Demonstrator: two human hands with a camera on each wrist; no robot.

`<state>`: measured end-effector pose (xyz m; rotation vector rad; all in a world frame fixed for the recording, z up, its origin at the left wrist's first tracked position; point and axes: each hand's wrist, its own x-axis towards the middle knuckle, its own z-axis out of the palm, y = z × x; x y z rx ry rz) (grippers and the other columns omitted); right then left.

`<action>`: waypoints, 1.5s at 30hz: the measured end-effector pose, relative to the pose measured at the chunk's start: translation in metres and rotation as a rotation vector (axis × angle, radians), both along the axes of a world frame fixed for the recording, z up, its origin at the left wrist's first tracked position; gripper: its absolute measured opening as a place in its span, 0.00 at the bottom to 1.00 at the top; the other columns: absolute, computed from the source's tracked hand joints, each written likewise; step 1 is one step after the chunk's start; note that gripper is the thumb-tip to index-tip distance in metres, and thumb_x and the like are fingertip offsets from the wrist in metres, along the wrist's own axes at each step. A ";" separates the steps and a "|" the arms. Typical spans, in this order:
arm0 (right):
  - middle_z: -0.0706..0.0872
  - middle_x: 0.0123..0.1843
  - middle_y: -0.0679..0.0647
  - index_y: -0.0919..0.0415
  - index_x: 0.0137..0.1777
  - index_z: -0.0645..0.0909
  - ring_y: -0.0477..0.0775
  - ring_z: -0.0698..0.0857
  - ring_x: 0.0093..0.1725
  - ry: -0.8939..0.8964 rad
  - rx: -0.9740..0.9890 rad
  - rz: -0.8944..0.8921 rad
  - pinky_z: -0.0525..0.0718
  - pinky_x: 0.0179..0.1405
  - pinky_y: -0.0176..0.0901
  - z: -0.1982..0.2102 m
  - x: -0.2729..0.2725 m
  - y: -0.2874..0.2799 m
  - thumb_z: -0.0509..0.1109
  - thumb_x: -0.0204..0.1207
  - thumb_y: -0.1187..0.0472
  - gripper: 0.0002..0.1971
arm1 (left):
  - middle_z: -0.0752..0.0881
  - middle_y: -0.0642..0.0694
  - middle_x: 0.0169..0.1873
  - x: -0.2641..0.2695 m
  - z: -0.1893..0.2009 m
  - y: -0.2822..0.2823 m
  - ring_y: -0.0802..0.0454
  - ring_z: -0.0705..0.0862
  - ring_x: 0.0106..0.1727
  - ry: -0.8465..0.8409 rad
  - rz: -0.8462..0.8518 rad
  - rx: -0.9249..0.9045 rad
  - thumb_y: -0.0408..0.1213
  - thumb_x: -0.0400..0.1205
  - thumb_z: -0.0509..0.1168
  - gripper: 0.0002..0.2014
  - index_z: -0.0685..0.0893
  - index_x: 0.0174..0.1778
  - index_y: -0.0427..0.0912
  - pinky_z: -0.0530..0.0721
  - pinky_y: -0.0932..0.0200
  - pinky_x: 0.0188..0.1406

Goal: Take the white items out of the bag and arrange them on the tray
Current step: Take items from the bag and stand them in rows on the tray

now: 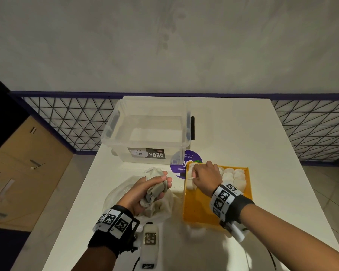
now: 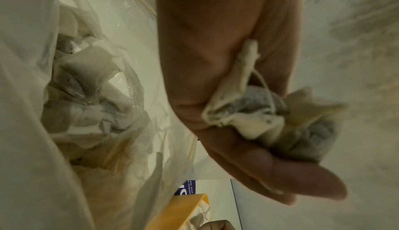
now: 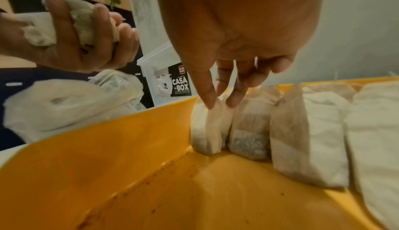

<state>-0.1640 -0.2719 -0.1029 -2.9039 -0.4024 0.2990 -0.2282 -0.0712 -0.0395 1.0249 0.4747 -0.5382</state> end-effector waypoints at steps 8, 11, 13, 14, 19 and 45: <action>0.76 0.63 0.58 0.59 0.62 0.76 0.59 0.71 0.63 -0.135 -0.227 0.034 0.68 0.63 0.51 0.006 0.002 0.001 0.59 0.79 0.56 0.15 | 0.89 0.42 0.47 -0.001 -0.003 0.002 0.53 0.88 0.43 -0.014 -0.001 -0.016 0.36 0.75 0.69 0.17 0.82 0.61 0.41 0.85 0.66 0.30; 0.75 0.63 0.57 0.59 0.64 0.72 0.59 0.70 0.63 -0.147 -0.167 0.011 0.68 0.63 0.49 0.015 0.002 0.004 0.62 0.77 0.55 0.17 | 0.88 0.41 0.45 -0.002 -0.007 0.006 0.51 0.86 0.45 -0.009 -0.019 -0.017 0.41 0.72 0.72 0.11 0.90 0.48 0.43 0.85 0.66 0.29; 0.75 0.63 0.56 0.57 0.64 0.71 0.57 0.71 0.62 -0.177 -0.039 0.029 0.68 0.61 0.47 0.027 -0.001 0.010 0.63 0.76 0.54 0.18 | 0.87 0.42 0.43 -0.002 -0.009 0.006 0.53 0.86 0.42 -0.018 -0.030 -0.017 0.44 0.70 0.74 0.11 0.91 0.42 0.42 0.85 0.67 0.28; 0.75 0.63 0.54 0.57 0.64 0.72 0.55 0.70 0.62 -0.191 0.055 0.051 0.68 0.60 0.45 0.035 -0.004 0.014 0.63 0.77 0.54 0.17 | 0.88 0.43 0.42 -0.002 -0.010 0.006 0.54 0.87 0.39 -0.025 -0.011 -0.002 0.45 0.69 0.73 0.13 0.90 0.44 0.42 0.84 0.67 0.26; 0.74 0.49 0.46 0.53 0.55 0.78 0.44 0.67 0.52 -0.067 0.582 0.274 0.65 0.51 0.37 0.072 -0.024 0.041 0.60 0.76 0.49 0.13 | 0.90 0.42 0.41 -0.005 -0.014 0.010 0.50 0.87 0.43 -0.052 0.045 0.216 0.57 0.78 0.65 0.19 0.88 0.51 0.46 0.83 0.60 0.39; 0.86 0.49 0.57 0.53 0.60 0.75 0.57 0.84 0.43 0.330 0.850 0.022 0.79 0.48 0.47 0.082 -0.046 0.079 0.66 0.76 0.55 0.13 | 0.91 0.43 0.45 -0.030 -0.001 0.021 0.55 0.89 0.45 -0.072 0.123 0.201 0.29 0.79 0.68 0.05 0.84 0.47 0.43 0.86 0.61 0.43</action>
